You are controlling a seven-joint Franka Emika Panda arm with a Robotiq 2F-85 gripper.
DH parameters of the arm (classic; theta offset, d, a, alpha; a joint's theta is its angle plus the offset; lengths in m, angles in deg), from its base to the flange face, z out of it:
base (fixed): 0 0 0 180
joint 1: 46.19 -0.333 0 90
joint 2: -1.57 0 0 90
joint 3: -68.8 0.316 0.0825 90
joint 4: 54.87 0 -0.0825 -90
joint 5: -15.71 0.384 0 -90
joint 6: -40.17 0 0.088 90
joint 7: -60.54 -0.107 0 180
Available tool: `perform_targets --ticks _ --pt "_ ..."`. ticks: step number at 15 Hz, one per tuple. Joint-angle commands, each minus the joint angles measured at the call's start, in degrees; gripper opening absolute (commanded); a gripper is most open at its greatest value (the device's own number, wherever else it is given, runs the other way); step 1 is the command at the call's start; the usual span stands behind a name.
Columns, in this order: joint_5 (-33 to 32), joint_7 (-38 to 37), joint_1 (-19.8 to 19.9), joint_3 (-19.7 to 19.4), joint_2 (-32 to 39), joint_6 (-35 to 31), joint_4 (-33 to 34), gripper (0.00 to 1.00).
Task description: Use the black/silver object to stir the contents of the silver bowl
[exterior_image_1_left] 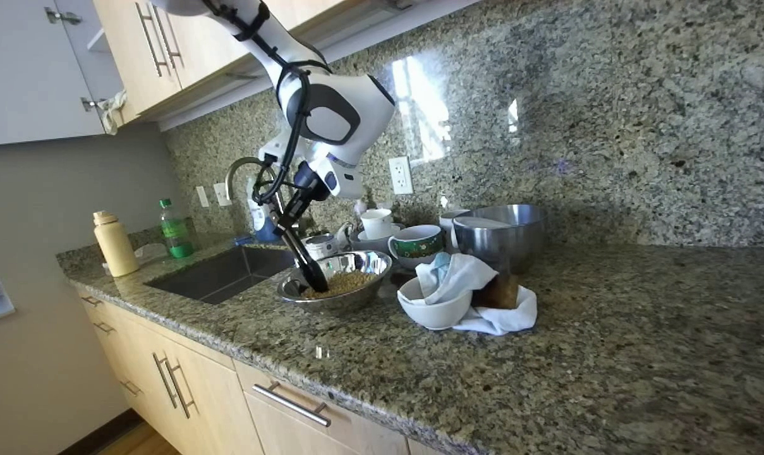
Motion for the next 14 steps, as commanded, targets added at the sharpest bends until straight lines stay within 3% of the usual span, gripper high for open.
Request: perform_targets --ticks 1,8,14 --pt "-1.50 -4.42 -0.04 -0.93 0.06 2.93 -0.22 0.05" --pt "-6.52 -13.02 -0.31 -2.99 -1.25 2.38 -0.98 0.05" --pt "-12.26 -19.15 -0.94 -4.06 -2.57 -4.39 -1.86 0.05"
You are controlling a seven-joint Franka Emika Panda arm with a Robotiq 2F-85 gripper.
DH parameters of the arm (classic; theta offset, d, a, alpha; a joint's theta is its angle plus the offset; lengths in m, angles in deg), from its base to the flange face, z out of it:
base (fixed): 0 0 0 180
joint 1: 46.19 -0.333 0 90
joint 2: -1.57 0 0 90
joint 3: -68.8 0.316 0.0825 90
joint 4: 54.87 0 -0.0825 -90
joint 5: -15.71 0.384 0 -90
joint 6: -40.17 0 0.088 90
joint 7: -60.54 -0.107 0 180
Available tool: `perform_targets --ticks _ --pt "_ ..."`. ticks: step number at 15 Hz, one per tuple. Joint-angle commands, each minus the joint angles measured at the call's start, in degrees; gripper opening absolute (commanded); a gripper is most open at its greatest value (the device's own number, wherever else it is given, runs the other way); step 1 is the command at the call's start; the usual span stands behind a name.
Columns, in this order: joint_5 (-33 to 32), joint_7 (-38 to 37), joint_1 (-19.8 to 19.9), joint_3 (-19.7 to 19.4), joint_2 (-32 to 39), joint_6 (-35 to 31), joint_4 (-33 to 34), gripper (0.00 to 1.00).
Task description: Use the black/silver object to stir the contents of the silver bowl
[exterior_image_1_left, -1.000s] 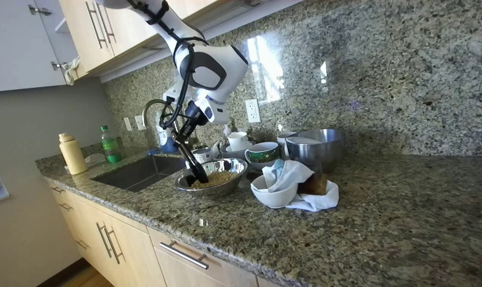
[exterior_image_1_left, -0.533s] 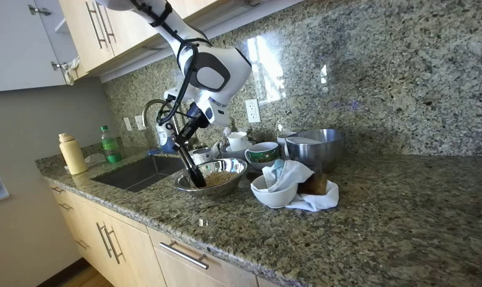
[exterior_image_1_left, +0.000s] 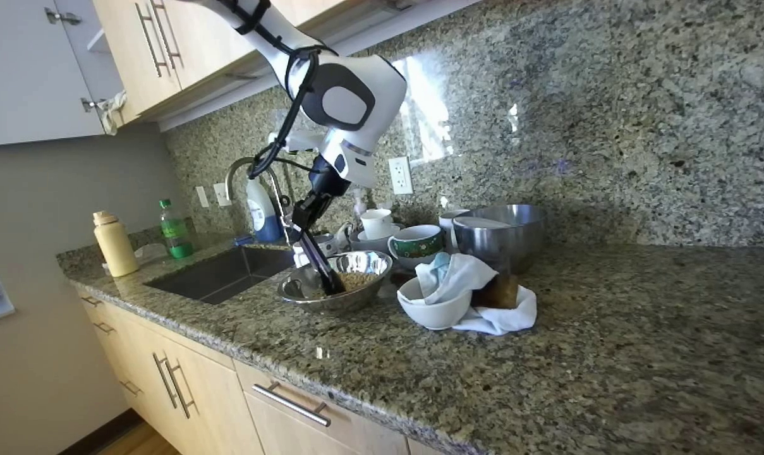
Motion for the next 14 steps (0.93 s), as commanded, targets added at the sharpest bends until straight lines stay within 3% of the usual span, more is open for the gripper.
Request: perform_targets --ticks 1,8,14 --pt "-2.79 -2.54 -1.07 -0.07 -1.00 -7.22 -2.03 0.05" --pt "-0.15 -0.41 -2.57 2.91 -0.07 -21.15 -3.06 0.05" --pt "5.39 4.26 -1.76 5.83 -0.08 -23.87 -3.41 0.05"
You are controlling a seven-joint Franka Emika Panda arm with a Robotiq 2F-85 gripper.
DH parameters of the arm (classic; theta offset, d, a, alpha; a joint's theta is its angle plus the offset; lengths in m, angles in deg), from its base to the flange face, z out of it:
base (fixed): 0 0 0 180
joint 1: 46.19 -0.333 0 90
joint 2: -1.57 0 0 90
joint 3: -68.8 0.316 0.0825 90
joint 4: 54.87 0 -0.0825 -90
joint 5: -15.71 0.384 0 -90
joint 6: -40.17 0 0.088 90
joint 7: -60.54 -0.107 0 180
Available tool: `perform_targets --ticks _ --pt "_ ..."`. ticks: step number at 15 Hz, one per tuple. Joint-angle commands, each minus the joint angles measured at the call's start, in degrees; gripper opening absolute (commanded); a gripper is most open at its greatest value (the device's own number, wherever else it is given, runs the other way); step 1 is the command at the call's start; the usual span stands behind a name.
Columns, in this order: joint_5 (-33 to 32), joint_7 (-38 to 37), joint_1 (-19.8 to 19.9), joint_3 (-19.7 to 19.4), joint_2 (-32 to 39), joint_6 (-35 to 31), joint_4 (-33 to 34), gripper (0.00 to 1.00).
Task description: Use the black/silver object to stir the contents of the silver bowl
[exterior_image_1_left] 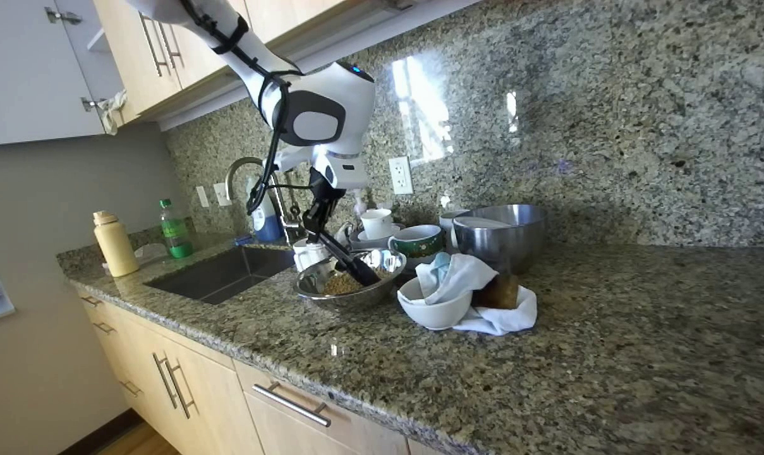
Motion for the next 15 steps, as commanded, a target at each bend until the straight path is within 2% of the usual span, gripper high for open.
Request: perform_targets --ticks 1,4,10,15 --pt "4.27 4.13 0.85 1.52 -0.75 -0.46 -0.98 0.05" --pt "6.33 6.23 1.34 1.62 -0.70 2.46 -0.67 0.05" --pt "5.51 6.21 2.66 0.55 -1.11 12.95 0.15 0.05" --pt "0.96 1.65 2.58 -1.78 -1.29 18.26 0.60 0.05"
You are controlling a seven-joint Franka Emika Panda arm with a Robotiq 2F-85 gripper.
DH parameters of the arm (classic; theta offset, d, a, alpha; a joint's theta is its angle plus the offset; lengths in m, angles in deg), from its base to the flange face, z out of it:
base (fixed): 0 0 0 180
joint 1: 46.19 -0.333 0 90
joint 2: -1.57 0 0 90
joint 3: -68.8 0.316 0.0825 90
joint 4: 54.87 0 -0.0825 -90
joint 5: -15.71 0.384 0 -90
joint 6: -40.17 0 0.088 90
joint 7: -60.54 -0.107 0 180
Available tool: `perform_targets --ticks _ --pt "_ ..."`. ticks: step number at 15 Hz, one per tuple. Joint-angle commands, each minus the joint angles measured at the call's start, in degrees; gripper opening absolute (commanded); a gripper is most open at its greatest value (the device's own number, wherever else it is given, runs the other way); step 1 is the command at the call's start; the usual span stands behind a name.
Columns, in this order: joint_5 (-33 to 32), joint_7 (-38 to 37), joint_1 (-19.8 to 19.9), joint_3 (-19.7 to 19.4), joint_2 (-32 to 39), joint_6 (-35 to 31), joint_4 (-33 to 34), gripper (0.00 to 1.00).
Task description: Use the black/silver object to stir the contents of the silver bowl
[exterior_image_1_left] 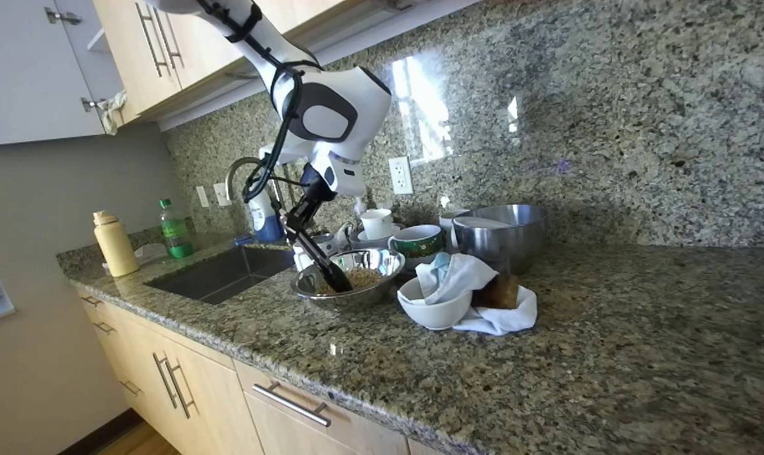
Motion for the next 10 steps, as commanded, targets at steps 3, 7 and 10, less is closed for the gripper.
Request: perform_targets --ticks 3,7,10 --pt "-6.76 -7.11 -0.62 -2.36 -0.92 1.33 0.32 0.05" --pt "-9.97 -8.50 -1.28 -2.18 -1.49 -3.67 -0.38 0.05" --pt "-9.14 -7.18 -1.39 -1.52 -1.82 -7.43 -0.97 0.05"
